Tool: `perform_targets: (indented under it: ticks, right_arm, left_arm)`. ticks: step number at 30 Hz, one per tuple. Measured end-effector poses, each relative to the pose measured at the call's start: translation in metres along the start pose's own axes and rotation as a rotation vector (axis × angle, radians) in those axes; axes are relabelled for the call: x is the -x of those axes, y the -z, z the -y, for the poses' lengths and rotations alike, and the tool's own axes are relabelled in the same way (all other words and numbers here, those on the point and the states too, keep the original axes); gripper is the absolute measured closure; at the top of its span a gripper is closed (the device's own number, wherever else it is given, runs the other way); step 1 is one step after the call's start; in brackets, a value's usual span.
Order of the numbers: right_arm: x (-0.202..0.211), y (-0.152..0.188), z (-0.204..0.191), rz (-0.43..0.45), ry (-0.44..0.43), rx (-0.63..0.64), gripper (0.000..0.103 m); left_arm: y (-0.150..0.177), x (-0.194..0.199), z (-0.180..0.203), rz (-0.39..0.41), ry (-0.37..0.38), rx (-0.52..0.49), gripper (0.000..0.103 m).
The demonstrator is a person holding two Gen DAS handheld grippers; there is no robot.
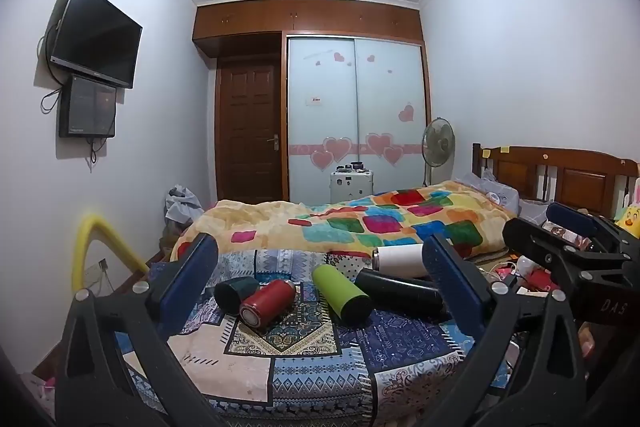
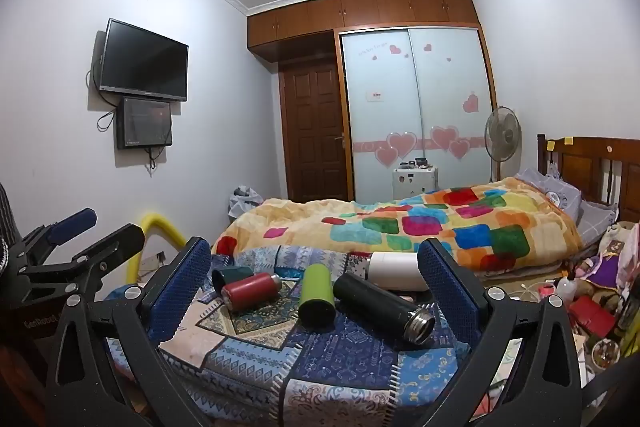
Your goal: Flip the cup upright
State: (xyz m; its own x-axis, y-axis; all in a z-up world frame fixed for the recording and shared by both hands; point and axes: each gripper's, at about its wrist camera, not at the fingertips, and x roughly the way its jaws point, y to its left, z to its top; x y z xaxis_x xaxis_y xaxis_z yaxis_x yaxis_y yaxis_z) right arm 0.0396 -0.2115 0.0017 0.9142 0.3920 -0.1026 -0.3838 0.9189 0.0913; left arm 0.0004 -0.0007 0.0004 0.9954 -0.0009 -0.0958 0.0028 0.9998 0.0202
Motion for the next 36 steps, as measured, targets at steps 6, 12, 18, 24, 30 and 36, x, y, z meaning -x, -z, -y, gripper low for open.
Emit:
perform_targets:
  ticks: [6,12,18,24,30,36]
  right_arm:
    - [0.0004,-0.0007,0.0004,0.003,0.000,-0.005,0.000]
    - [-0.0001,-0.0004,0.0003,0.004,-0.001,-0.002,0.000]
    - [0.0005,-0.0035,-0.0007,0.005,-0.002,0.001,0.000]
    - [0.0021,-0.0056,0.0006,0.012,0.003,0.001,0.000]
    - [0.0032,-0.0058,0.0011,0.017,0.010,0.007,0.000]
    - [0.0053,-0.0066,0.0011,0.024,0.009,0.008,0.000]
  left_arm:
    - [-0.0016,-0.0027,0.0021,0.001,0.000,0.008,0.000]
    - [-0.0032,0.0000,0.0016,0.013,0.008,0.002,0.000]
    - [-0.0039,-0.0007,0.0019,0.018,0.007,-0.002,0.000]
    - [-0.0047,0.0009,0.0007,0.027,0.011,-0.003,0.000]
    - [-0.0048,0.0020,0.0013,0.028,0.015,-0.004,0.000]
    - [-0.0043,0.0019,0.0026,0.029,0.013,-0.009,0.000]
